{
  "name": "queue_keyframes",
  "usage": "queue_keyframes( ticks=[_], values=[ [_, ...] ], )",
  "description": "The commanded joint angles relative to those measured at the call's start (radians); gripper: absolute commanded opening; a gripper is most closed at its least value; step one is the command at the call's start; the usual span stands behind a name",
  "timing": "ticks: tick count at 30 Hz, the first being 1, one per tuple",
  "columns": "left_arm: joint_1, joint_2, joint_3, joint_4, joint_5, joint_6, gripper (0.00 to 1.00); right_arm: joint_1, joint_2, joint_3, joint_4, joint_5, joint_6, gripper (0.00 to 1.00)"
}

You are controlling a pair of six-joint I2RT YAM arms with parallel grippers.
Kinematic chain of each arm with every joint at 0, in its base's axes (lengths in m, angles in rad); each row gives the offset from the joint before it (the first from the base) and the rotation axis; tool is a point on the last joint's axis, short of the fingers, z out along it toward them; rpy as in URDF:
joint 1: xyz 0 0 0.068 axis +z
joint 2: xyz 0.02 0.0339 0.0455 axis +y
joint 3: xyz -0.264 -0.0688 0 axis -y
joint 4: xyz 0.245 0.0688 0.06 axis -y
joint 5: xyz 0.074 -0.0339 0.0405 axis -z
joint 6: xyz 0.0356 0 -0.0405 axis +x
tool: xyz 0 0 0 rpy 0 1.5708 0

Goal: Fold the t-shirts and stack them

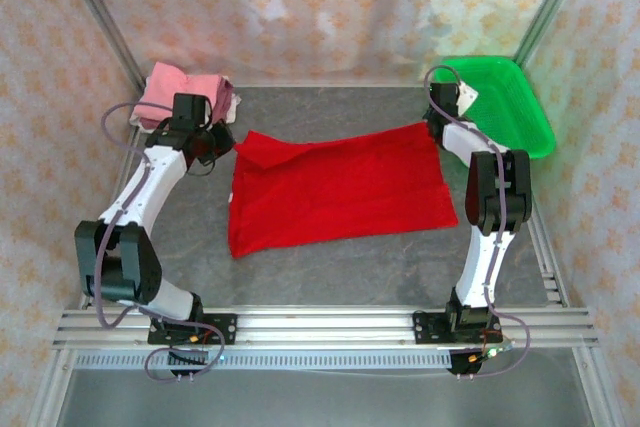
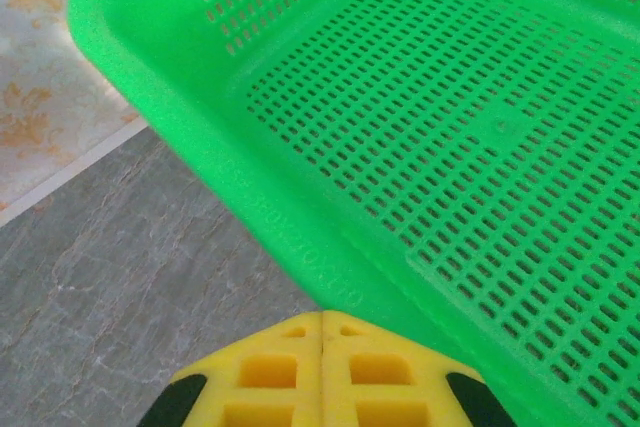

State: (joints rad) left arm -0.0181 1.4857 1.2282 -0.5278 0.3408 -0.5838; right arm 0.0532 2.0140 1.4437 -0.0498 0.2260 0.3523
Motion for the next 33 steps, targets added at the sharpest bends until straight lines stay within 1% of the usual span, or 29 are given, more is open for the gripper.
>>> queue_keyframes(
  ticks=[1, 7, 14, 19, 23, 24, 25, 26, 27, 28, 29, 30, 32, 33],
  values=[
    [0.000, -0.043, -0.032, -0.057, 0.022, -0.013, 0.00, -0.009, -0.030, -0.021, 0.032, -0.025, -0.019, 0.00],
    [0.000, -0.102, -0.092, -0.086, 0.032, -0.025, 0.00, -0.009, -0.070, -0.055, 0.018, -0.003, -0.020, 0.00],
    [0.007, -0.176, -0.129, -0.146, -0.003, -0.013, 0.00, -0.008, -0.141, -0.143, -0.002, -0.007, 0.019, 0.00],
    [0.009, -0.194, -0.158, -0.153, 0.031, -0.021, 0.00, -0.009, -0.166, -0.200, -0.023, 0.003, 0.034, 0.00],
    [0.009, -0.221, -0.217, -0.157, 0.058, -0.032, 0.00, -0.009, -0.197, -0.255, -0.047, 0.004, 0.046, 0.00],
    [0.009, -0.234, -0.236, -0.155, 0.069, -0.038, 0.00, -0.009, -0.212, -0.274, -0.048, 0.004, 0.048, 0.01],
    [0.009, -0.245, -0.260, -0.149, 0.085, -0.047, 0.00, -0.009, -0.229, -0.291, -0.055, 0.004, 0.050, 0.06],
    [0.009, -0.256, -0.275, -0.148, 0.091, -0.051, 0.00, -0.009, -0.244, -0.307, -0.060, 0.011, 0.053, 0.13],
    [0.009, -0.270, -0.289, -0.160, 0.081, -0.050, 0.13, -0.009, -0.260, -0.325, -0.060, 0.013, 0.052, 0.23],
    [0.009, -0.285, -0.304, -0.174, 0.061, -0.049, 0.30, -0.009, -0.270, -0.329, -0.079, 0.015, 0.050, 0.30],
    [0.009, -0.299, -0.320, -0.174, 0.050, -0.051, 0.39, -0.009, -0.276, -0.326, -0.106, 0.019, 0.050, 0.34],
    [0.010, -0.312, -0.338, -0.166, 0.047, -0.054, 0.43, -0.009, -0.285, -0.322, -0.132, 0.022, 0.045, 0.36],
    [0.012, -0.319, -0.359, -0.138, 0.058, -0.052, 0.44, -0.009, -0.302, -0.313, -0.165, 0.020, 0.034, 0.37],
    [0.012, -0.312, -0.364, -0.124, 0.055, -0.048, 0.43, -0.009, -0.311, -0.305, -0.183, -0.001, 0.032, 0.37]
  ],
)
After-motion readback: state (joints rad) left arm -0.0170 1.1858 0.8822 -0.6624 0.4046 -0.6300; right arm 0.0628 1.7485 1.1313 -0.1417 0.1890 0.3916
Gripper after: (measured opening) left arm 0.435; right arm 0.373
